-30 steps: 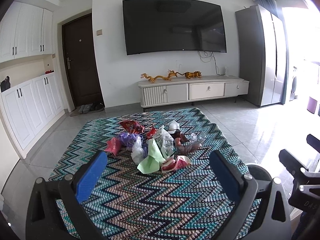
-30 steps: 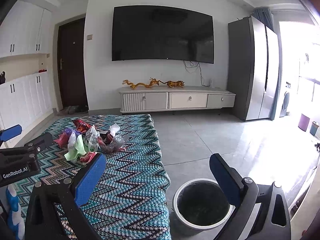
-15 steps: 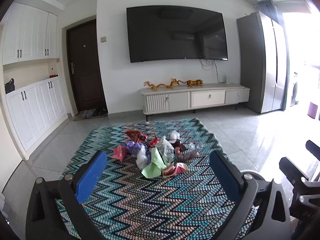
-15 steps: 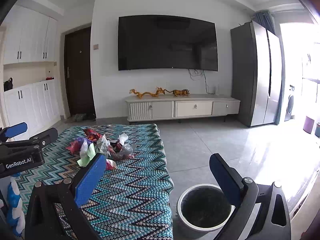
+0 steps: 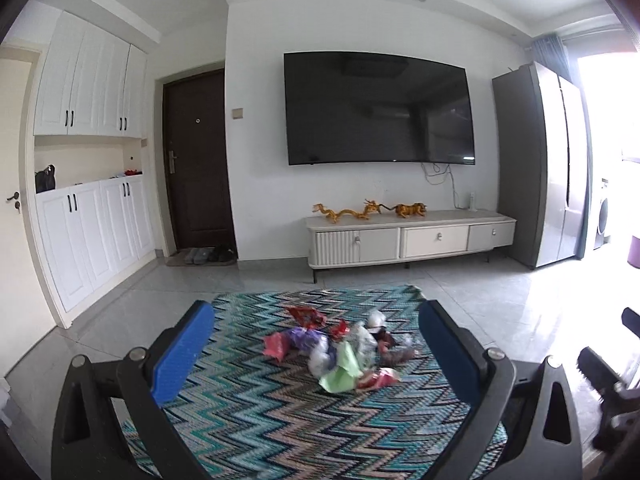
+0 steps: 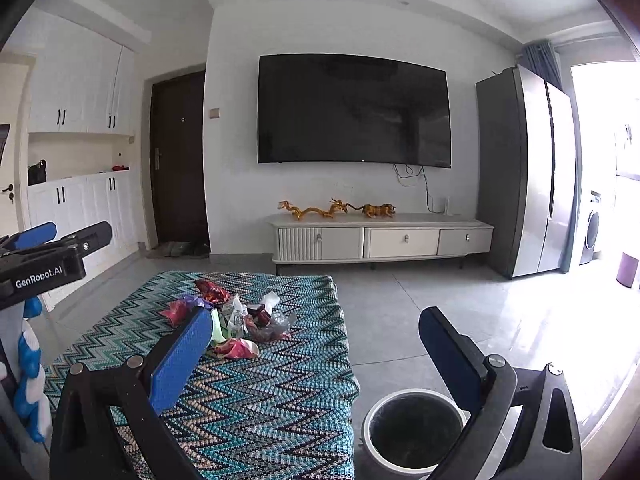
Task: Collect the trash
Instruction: 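Grasp a clear bag with the left tool while the right tool grasps a red wrapper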
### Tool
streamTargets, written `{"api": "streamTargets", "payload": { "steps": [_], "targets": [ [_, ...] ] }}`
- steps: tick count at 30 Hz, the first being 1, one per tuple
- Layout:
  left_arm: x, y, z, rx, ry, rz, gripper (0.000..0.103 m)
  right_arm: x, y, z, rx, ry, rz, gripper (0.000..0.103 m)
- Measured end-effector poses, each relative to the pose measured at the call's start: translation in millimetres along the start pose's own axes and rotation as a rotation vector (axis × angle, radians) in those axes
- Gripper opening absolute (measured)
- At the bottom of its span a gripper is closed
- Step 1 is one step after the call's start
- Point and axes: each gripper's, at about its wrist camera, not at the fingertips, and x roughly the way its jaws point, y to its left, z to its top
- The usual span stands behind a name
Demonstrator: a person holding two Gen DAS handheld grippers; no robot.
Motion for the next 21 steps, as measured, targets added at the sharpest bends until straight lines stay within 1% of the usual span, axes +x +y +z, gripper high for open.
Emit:
{"api": "streamTargets", "payload": {
  "steps": [3, 7, 10, 12, 15, 17, 21],
  "targets": [
    [10, 17, 10, -0.009, 0.028, -0.003, 0.103, 3, -4, 6, 0.011, 0.006, 0.014, 0.103],
    [29, 40, 17, -0.009, 0.049, 0.034, 0.103, 15, -3, 15, 0.012, 0.027, 0.044, 0.101],
    [54, 60, 19, -0.023, 0.078, 0.056, 0.103, 37, 1, 18, 0.026, 0.068, 0.099, 0.1],
    [75, 75, 14, -0.04, 0.111, 0.076, 0.103, 52, 7, 16, 0.027, 0.098, 0.126, 0.098],
    [105, 92, -2, -0.067, 0.171, 0.078, 0.103, 86, 14, 7, 0.027, 0.17, 0.173, 0.093],
    [119, 96, -13, -0.077, 0.203, 0.061, 0.102, 111, 19, -1, 0.031, 0.225, 0.2, 0.089],
    [153, 86, -41, -0.089, 0.289, -0.067, 0.096, 158, 26, -20, 0.035, 0.324, 0.265, 0.077]
  ]
}}
